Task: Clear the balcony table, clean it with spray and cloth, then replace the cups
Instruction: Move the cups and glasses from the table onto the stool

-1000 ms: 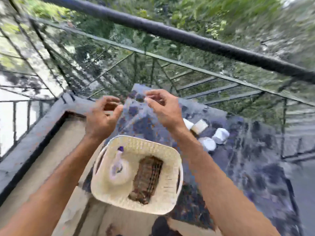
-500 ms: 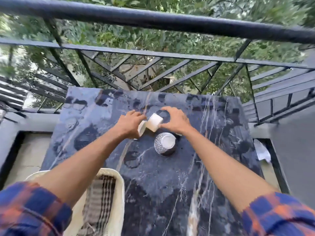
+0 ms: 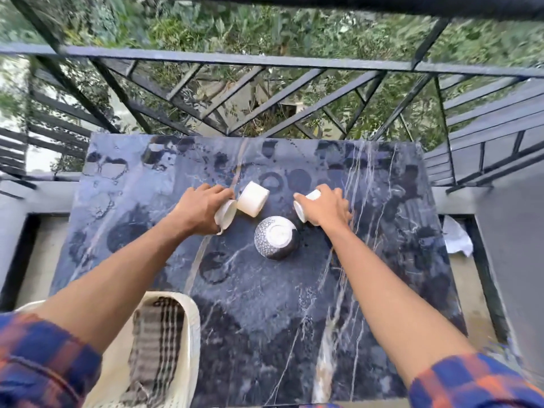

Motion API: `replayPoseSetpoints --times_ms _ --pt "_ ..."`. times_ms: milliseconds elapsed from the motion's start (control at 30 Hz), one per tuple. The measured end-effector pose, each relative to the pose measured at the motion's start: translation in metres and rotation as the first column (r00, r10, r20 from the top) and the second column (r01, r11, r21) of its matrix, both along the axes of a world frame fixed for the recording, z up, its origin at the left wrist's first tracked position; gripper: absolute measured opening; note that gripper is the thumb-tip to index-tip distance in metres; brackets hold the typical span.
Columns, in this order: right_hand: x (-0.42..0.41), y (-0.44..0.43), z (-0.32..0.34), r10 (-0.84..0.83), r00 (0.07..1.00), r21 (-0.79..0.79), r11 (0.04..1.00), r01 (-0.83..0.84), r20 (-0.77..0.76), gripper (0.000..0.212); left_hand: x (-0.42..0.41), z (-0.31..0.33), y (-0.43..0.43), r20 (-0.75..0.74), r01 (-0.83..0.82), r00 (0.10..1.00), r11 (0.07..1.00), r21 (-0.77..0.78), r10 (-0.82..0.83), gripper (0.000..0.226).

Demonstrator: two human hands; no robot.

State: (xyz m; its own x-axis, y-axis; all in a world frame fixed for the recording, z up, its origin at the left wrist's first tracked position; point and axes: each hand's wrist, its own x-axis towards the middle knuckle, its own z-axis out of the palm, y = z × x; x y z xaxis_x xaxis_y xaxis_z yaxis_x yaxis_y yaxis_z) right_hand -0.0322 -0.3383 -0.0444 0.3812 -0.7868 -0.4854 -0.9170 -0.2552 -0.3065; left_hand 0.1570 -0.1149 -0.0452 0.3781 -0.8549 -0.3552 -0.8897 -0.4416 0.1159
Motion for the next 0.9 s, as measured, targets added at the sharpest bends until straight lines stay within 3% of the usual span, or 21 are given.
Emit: replayPoseSetpoints --times_ms 100,233,400,567,633,733,800,900 --pt "-0.004 0.005 -0.004 -0.069 0.996 0.032 0.997 0.067 0.055 0.066 0.002 0.003 0.005 -0.133 -0.158 0.979 0.987 -0.029 0.153 0.078" --pt "-0.004 0.005 -0.007 -0.097 0.989 0.121 0.989 0.083 0.108 0.057 0.004 0.012 0.014 -0.38 -0.469 0.833 0.878 -0.098 0.403 0.079" --pt "-0.005 0.0 -0.001 -0.162 0.964 0.229 0.967 0.112 0.212 0.053 0.004 0.025 0.023 -0.514 -0.617 0.72 0.77 -0.165 0.466 0.074" --pt "0.0 -0.008 0.008 -0.32 0.851 0.414 0.9 0.136 0.416 0.053 0.002 0.039 0.035 -0.636 -0.698 0.621 0.692 -0.182 0.458 0.079" --pt "0.009 -0.005 0.02 -0.423 0.773 0.517 0.843 0.145 0.472 0.046 0.001 0.047 0.042 -0.655 -0.719 0.602 0.667 -0.196 0.456 0.084" --pt "0.024 0.003 0.048 -0.606 0.643 0.711 0.69 0.133 0.468 0.014 0.001 0.065 0.058 -0.674 -0.743 0.593 0.622 -0.247 0.44 0.087" --pt "0.037 0.014 0.065 -0.678 0.584 0.82 0.572 0.037 0.446 0.031 0.0 0.081 0.074 -0.7 -0.779 0.567 0.559 -0.284 0.434 0.089" --pt "0.067 0.043 0.094 -0.675 0.523 0.839 0.517 -0.169 0.521 0.047 0.0 0.108 0.103 -0.703 -0.822 0.554 0.428 -0.376 0.446 0.071"
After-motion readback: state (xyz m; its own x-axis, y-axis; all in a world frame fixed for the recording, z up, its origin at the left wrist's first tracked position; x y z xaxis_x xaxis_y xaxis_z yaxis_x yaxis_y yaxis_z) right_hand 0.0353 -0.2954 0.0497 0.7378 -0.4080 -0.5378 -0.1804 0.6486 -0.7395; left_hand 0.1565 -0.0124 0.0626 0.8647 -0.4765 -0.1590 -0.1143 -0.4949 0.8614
